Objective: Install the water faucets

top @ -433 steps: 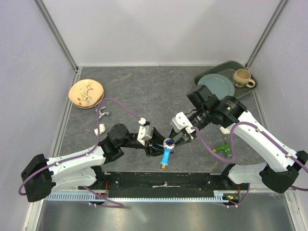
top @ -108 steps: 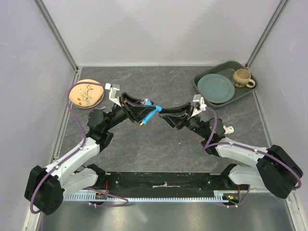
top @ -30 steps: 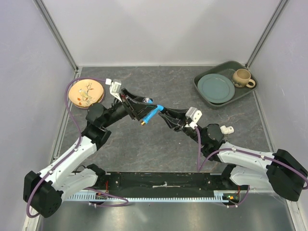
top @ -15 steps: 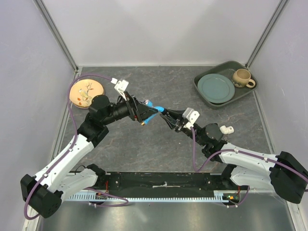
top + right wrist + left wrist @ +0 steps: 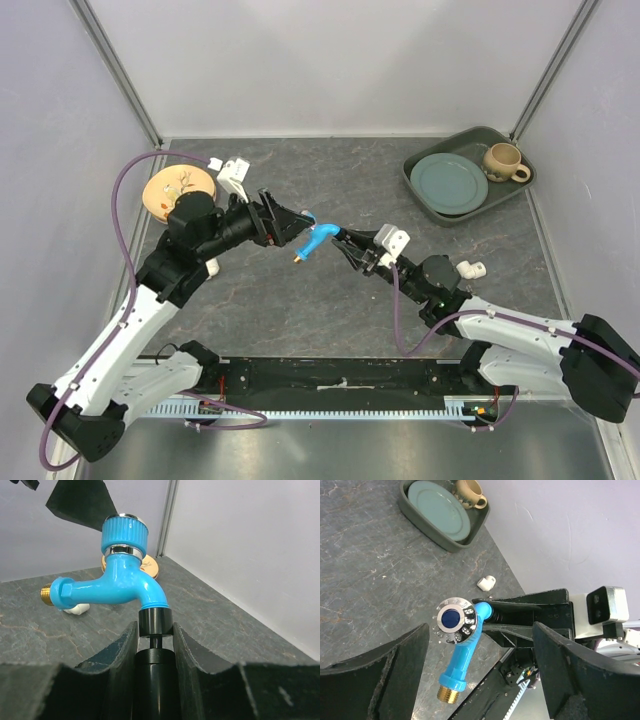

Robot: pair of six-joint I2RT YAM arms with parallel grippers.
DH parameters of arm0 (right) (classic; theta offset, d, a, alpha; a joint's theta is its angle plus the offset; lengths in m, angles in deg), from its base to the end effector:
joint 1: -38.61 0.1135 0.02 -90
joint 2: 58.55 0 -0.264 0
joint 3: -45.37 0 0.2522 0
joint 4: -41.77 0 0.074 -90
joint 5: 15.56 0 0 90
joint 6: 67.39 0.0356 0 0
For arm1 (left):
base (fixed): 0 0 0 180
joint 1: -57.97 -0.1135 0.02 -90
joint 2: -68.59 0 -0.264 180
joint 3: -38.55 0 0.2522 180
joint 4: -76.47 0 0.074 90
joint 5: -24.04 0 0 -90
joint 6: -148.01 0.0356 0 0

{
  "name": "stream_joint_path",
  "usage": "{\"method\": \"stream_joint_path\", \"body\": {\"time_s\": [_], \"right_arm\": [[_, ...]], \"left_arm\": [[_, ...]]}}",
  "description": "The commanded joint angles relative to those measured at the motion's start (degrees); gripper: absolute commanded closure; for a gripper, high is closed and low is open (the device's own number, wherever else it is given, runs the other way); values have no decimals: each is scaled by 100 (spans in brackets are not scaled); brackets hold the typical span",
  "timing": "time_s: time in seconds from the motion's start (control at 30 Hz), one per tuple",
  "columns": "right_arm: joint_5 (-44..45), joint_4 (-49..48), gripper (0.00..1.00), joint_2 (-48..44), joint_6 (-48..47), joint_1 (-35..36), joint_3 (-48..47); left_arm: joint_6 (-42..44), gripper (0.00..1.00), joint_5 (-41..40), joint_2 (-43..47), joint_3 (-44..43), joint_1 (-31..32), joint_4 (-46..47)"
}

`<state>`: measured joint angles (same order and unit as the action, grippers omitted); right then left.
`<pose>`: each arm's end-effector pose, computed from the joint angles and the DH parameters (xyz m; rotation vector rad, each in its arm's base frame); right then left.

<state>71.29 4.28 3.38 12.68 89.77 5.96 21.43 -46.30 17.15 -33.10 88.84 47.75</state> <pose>0.1456 0.1839 0.2781 -0.7209 1.1274 0.6477 0.1642 -0.1121 0.3912 0.1822 1.8463 -1.1421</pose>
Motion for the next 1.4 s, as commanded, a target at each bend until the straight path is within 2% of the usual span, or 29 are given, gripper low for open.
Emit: {"method": "stream_joint_path", "body": {"time_s": [0.0,0.1,0.27,0.63,0.77,1.03,1.23,1.37], "right_arm": [[87,-176,100,82,-140,17,-362],[122,-149,100,126,-149,35,-362],[158,-158,100,179,-132,43,-379],[281,-149,100,319,-53,35,-450],[281,-114,100,390,-44,35,-493],[193,-193,100,372,88,44,-494],[0,-263,100,171,351,35,-441],[-246,-281,100,-32,562,35,-397]], "left_arm": [[-262,23,134,-190,-135,6,-358],[-324,32,354,-296,-135,24,-350],[-271,39,434,-253,-135,50,-472],[-95,38,609,187,163,77,-1079],[-227,38,855,248,322,147,-1097],[-95,42,724,152,533,279,-1027],[107,65,399,-41,919,305,-526],[274,73,-118,-129,1078,305,-306]]}}
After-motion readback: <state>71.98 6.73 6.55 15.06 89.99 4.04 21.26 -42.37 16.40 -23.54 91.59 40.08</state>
